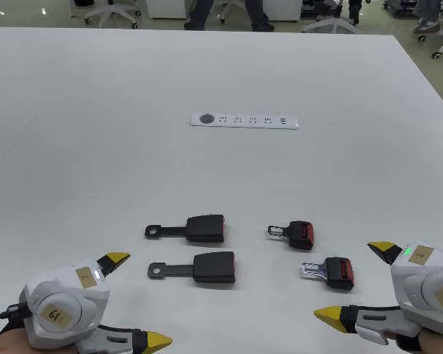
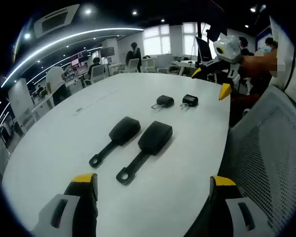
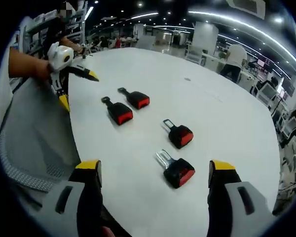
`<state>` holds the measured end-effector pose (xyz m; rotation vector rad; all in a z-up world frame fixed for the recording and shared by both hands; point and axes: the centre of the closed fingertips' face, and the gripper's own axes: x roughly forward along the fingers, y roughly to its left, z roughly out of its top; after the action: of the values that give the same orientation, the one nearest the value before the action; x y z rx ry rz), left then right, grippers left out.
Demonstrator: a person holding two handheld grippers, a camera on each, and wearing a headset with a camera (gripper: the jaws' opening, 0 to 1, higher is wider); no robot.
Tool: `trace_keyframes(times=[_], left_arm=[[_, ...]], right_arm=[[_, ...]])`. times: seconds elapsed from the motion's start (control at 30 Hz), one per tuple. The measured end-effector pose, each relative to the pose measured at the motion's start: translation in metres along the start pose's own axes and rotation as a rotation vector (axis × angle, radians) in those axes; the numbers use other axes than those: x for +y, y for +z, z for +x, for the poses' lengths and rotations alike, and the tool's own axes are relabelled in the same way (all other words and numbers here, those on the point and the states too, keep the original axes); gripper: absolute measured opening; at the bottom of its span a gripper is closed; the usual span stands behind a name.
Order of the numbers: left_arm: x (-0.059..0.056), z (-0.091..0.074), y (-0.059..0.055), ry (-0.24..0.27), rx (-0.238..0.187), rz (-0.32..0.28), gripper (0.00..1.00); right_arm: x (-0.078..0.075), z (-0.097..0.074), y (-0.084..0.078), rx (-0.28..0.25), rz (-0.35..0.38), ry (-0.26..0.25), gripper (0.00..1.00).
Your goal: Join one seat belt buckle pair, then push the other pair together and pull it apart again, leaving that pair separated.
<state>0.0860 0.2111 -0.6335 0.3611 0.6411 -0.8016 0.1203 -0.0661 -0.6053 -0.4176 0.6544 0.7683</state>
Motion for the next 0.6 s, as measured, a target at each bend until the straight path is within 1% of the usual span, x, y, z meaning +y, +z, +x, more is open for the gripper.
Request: trace_keyframes(times=[0.13, 0.2, 0.4, 0.6], left_arm=[[-0.0001, 0.0011, -0.0014, -0.001, 0.004, 0.001, 0.94], [-0.0015, 0.0017, -0.0016, -0.005, 0.008, 0.005, 0.94], [-0.0003, 0.0005, -0.0021, -0.002, 0.006, 0.004, 0.95], [0.0020, 0.0000, -0.0024, 0.003, -0.001, -0.008, 0.95]], right_arm=[[0.0032, -0.0023, -0.0054, 0.013, -0.029, 0.008, 0.91], [0.0037, -0.0034, -0.0060, 0.013, -0.025, 0.007, 0.90], [0.0034, -0.0023, -0.0075, 0.010, -0.015, -0.001, 0.91], [0.0077, -0.0017, -0.0055, 0.005, -0.022, -0.001, 0.98]])
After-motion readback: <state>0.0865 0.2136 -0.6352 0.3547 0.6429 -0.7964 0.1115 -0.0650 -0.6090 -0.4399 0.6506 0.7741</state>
